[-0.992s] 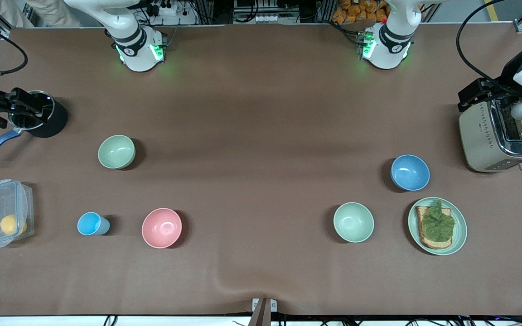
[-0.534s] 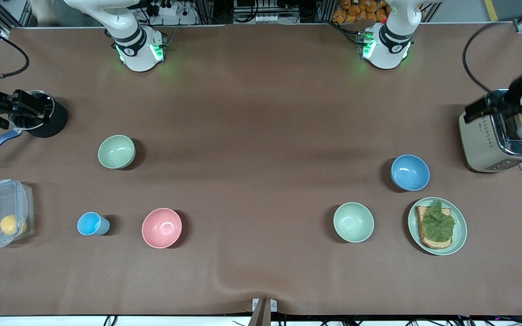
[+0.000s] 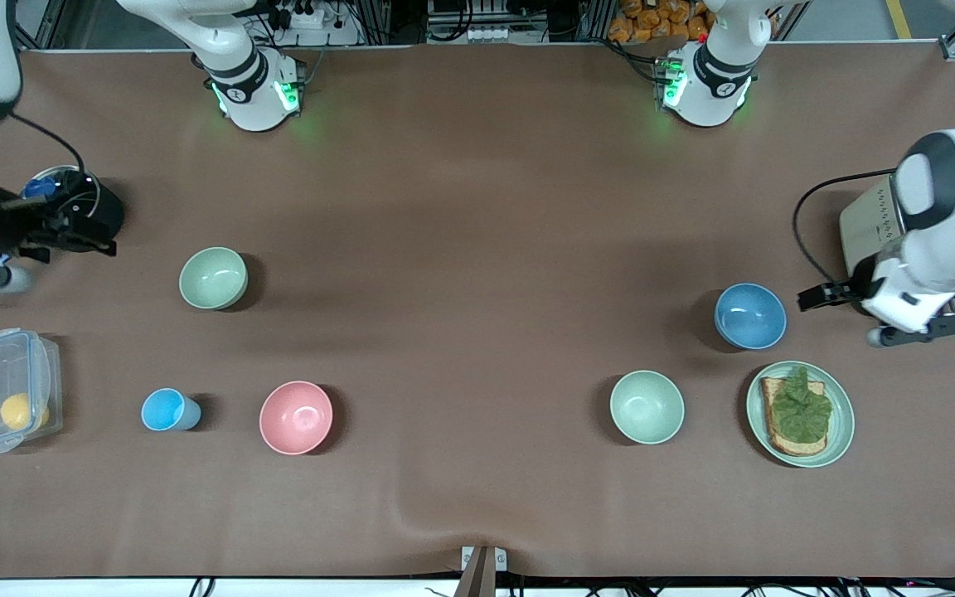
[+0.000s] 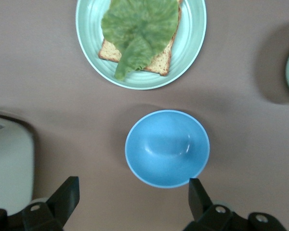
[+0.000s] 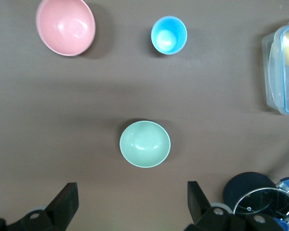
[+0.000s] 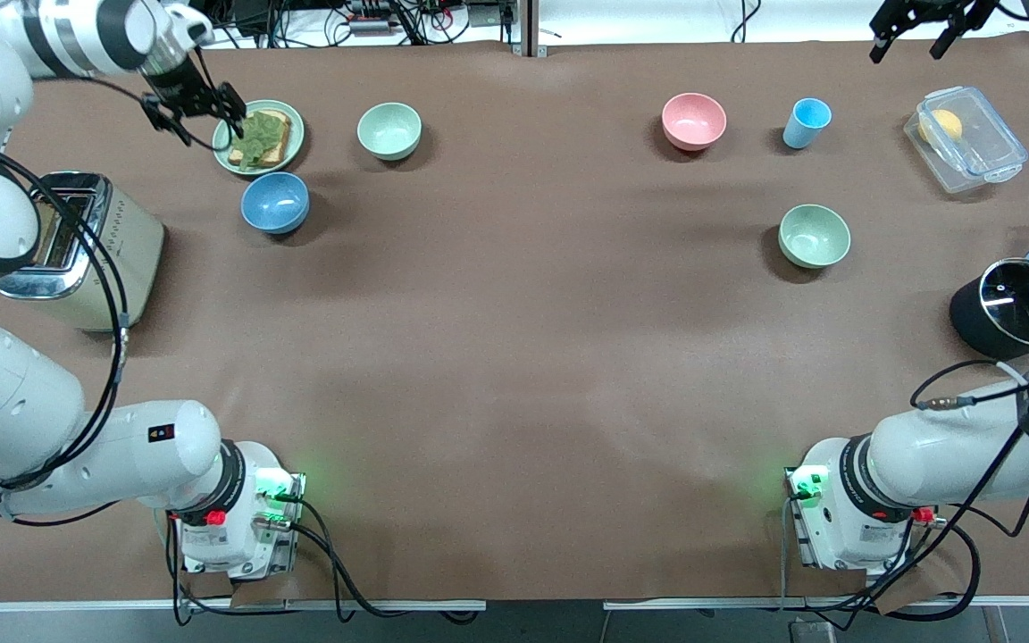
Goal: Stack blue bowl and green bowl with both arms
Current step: 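Lower the right gripper to the green bowl while the left gripper reaches the blue bowl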
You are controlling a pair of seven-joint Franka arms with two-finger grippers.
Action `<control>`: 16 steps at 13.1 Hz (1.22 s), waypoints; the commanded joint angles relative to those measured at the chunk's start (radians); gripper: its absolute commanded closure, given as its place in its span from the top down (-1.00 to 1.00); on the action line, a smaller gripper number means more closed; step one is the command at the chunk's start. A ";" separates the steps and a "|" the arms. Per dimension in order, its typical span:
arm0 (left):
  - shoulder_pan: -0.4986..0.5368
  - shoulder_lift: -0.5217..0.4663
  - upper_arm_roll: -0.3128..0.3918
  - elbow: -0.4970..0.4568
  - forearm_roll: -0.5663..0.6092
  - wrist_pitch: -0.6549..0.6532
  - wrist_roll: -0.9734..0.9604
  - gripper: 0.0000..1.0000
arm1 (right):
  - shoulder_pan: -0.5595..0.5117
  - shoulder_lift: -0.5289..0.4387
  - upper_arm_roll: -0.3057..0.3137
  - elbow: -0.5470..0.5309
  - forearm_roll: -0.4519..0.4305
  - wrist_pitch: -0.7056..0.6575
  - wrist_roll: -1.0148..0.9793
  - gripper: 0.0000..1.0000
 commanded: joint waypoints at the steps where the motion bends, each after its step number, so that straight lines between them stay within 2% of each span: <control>1: 0.006 0.004 -0.006 -0.100 0.013 0.106 0.006 1.00 | -0.022 0.061 0.008 0.005 0.009 -0.004 -0.037 1.00; 3: 0.008 0.068 -0.004 -0.100 0.013 0.147 0.006 0.95 | -0.032 0.087 0.008 -0.027 0.018 0.011 -0.062 1.00; 5: 0.009 0.116 -0.004 -0.099 0.013 0.181 0.000 0.84 | -0.046 0.095 0.008 -0.099 0.017 0.100 -0.085 1.00; 7: 0.023 0.157 -0.004 -0.099 0.015 0.219 -0.005 0.70 | -0.055 0.090 0.007 -0.175 0.015 0.200 -0.235 1.00; 10: 0.029 0.184 -0.003 -0.099 0.027 0.230 -0.003 0.58 | -0.118 0.090 0.011 -0.317 0.070 0.332 -0.377 1.00; 12: 0.031 0.194 -0.003 -0.097 0.047 0.232 -0.003 0.47 | -0.120 0.069 0.011 -0.424 0.075 0.422 -0.390 1.00; 14: 0.029 0.198 -0.001 -0.094 0.051 0.232 -0.003 0.39 | -0.120 0.084 0.011 -0.481 0.075 0.473 -0.392 1.00; 16: 0.029 0.202 -0.001 -0.093 0.061 0.232 -0.003 0.20 | -0.117 0.080 0.013 -0.568 0.075 0.565 -0.399 1.00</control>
